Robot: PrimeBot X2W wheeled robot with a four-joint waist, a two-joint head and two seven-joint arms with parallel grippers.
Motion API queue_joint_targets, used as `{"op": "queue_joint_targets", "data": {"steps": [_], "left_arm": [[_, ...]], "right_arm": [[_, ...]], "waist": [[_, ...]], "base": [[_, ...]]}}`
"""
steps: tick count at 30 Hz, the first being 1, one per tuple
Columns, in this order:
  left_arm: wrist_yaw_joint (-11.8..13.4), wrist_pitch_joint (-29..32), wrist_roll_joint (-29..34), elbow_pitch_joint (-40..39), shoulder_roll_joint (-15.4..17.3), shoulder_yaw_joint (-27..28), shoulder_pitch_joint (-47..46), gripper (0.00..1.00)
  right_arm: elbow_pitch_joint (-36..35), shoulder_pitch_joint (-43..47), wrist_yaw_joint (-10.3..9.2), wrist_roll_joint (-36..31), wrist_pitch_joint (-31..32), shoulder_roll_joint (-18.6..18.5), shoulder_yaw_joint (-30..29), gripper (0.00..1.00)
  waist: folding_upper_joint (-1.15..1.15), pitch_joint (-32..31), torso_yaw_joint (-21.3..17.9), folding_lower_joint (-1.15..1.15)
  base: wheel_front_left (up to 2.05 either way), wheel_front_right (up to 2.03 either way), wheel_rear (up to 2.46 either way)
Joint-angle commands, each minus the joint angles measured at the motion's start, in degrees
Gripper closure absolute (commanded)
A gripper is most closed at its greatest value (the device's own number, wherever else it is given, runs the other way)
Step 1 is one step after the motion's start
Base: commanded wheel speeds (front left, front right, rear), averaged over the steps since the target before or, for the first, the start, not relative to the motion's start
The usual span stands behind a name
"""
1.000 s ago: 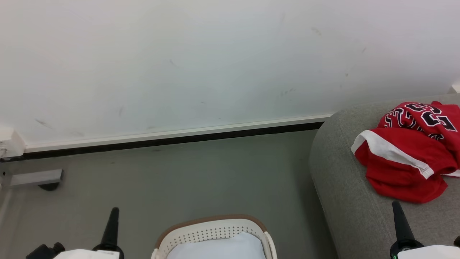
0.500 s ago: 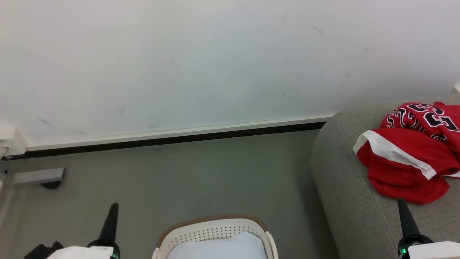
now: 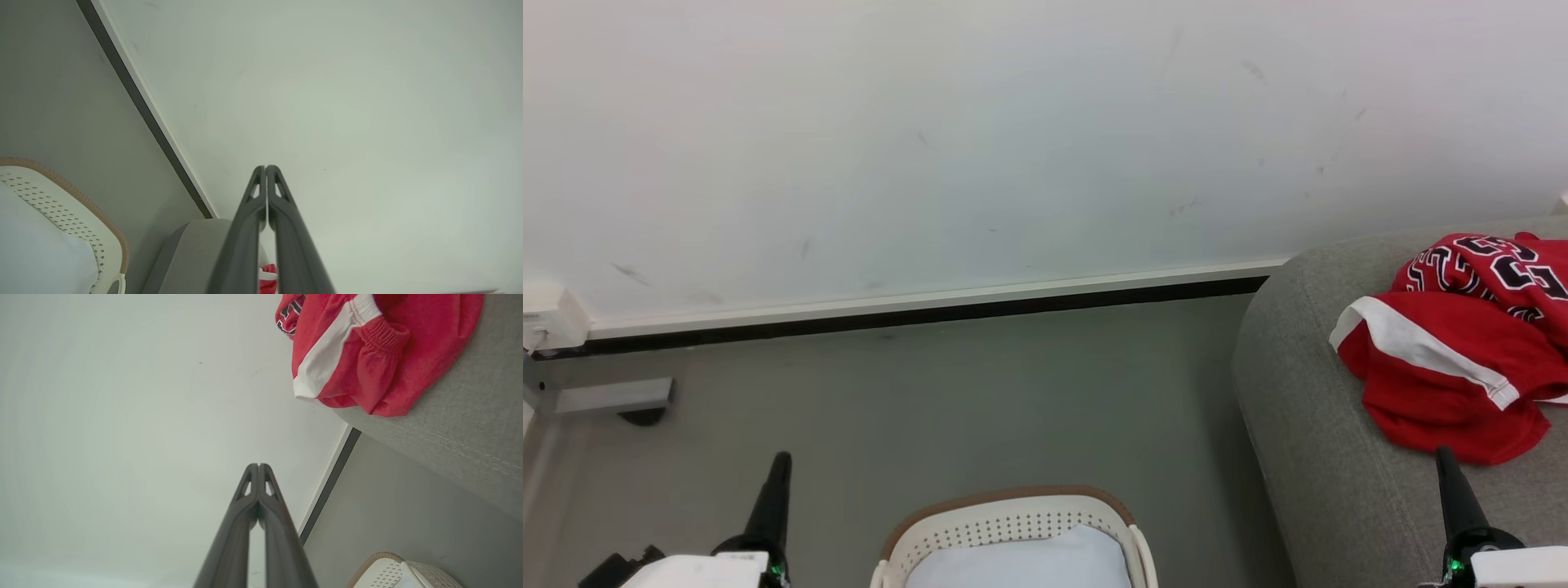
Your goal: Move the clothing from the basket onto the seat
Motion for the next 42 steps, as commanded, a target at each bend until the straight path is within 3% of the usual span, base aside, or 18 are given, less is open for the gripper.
{"op": "queue_joint_targets", "data": {"steps": [1, 28, 42], "left_arm": [[0.1, 0.4, -1.7, -0.4, 0.1, 0.4, -0.9, 1.0], [0.1, 3.5, -12.2, -1.0, -0.5, 1.6, -1.6, 1.0], [0.1, 3.5, -12.1, -0.9, -0.5, 1.5, -1.6, 1.0]], "right_arm": [[-0.6, -1.2, -0.11, 1.5, 0.3, -0.5, -0.3, 1.0], [-0.6, -1.7, -0.13, 11.4, 3.6, -0.2, -3.0, 1.0], [-0.5, -1.7, -0.13, 10.9, 3.8, 0.0, -3.2, 1.0]], "waist": [[0.0, 0.0, 0.0, 0.0], [0.0, 0.2, 0.8, 0.0], [0.0, 0.2, 0.8, 0.0]], "base": [[0.0, 0.0, 0.0], [0.0, 0.0, 0.0], [0.0, 0.0, 0.0]]}}
